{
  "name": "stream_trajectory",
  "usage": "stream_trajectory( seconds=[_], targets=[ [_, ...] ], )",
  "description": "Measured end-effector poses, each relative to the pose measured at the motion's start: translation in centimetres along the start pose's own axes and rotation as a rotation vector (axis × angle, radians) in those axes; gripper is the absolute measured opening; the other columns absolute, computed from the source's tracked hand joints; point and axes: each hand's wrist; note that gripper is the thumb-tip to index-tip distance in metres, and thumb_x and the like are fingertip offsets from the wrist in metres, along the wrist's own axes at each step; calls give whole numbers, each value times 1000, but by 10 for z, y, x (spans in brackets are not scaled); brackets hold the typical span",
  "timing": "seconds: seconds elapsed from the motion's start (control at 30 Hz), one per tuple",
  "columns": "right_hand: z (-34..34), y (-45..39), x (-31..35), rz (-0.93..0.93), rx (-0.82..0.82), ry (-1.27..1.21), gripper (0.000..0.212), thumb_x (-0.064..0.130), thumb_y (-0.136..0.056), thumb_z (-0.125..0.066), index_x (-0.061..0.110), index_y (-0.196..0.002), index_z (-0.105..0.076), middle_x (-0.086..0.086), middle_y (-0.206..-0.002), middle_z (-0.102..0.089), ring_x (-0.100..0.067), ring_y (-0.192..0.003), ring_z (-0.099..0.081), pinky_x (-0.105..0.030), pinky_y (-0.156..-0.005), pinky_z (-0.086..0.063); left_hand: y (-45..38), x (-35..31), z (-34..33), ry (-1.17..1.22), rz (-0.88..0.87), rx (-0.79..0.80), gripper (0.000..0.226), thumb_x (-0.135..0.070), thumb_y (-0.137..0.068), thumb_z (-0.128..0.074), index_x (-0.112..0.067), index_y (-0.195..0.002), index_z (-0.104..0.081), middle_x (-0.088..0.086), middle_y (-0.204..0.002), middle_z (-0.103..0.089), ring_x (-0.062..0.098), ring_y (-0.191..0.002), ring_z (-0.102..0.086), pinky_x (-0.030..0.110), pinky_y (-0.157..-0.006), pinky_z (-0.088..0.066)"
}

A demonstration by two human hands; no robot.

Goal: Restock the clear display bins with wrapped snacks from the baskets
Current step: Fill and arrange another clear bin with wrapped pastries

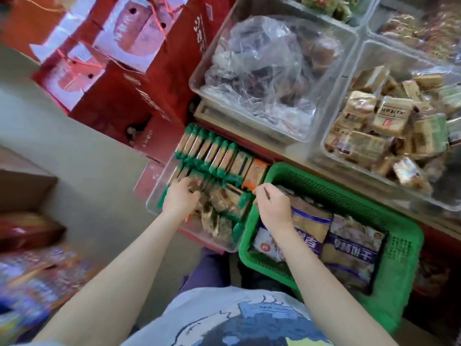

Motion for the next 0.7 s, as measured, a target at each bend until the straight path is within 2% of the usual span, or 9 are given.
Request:
stream_trajectory(
  seconds=[0.07,0.13,0.2,0.3,0.4,0.5,0.6,0.63,0.7],
  targets=[
    [-21,5,-1,-46,32,-3,33,29,-102,-43,5,-86,-61,-21,-76,-63,-19,-53,-44,-31,-53,-30,-14,25,-3,-104,15,54,46,-22,-90,-55,-27,-136,-54,9,-138,-48,30,-107,-60,33,-73,-49],
    [-35,9,1,-61,46,-3,32,29,-101,-43,6,-86,-60,-22,-76,-60,-20,-53,-44,-31,-54,-32,-26,39,-10,-100,10,116,50,-25,-90,-55,-28,-139,-49,10,-132,-54,29,-91,-65,33,-67,-51],
    [-44,10,5,-74,57,22,31,29,-102,-42,9,-86,-61,-19,-76,-62,-27,-57,-50,-35,-57,-38,-31,43,-18,-50,19,135,52,-27,-91,-57,-30,-141,-45,7,-110,-67,23,-71,-67,29,-55,-49],
    [-48,6,14,-92,64,52,29,28,-103,-42,16,-88,-64,-13,-80,-67,-34,-77,-63,-46,-70,-52,-33,38,-25,57,68,78,46,-30,-97,-57,-29,-141,-45,1,-86,-68,17,-56,-62,27,-48,-44],
    [-47,1,25,-102,56,56,29,26,-104,-42,18,-89,-65,-13,-83,-68,-37,-82,-63,-50,-77,-53,-34,36,-23,130,115,7,30,-21,-97,-54,-31,-126,-54,-1,-90,-69,17,-55,-63,37,-51,-55],
    [-44,-2,35,-98,64,41,28,26,-104,-43,23,-90,-66,-15,-86,-68,-38,-84,-64,-51,-79,-54,-30,33,-12,209,47,12,36,-18,-94,-56,-28,-127,-50,-2,-100,-67,16,-57,-61,32,-47,-49],
    [-40,-5,44,-85,76,7,23,28,-104,-44,27,-97,-65,-12,-94,-69,-31,-83,-64,-41,-74,-52,-16,18,8,424,-68,107,47,-33,-89,-70,-30,-130,-48,-7,-113,-61,13,-86,-64,27,-67,-53],
    [-38,-6,48,-84,66,-31,19,31,-104,-45,28,-103,-63,-7,-99,-68,-22,-86,-64,-38,-80,-52,-11,10,16,525,-90,153,49,-37,-86,-74,-34,-128,-50,-6,-115,-62,15,-94,-66,32,-77,-57],
    [-29,-7,56,-94,64,-134,19,41,-102,-47,31,-114,-58,7,-112,-64,-11,-106,-62,-43,-97,-52,0,-13,30,688,-122,236,47,-44,-80,-78,-43,-120,-53,-2,-115,-66,16,-93,-71,39,-84,-60]
  ],
)
Point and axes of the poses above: each hand's wrist, its own y-axis away from the middle knuckle, its own z-axis out of the back of the hand, x = y × z
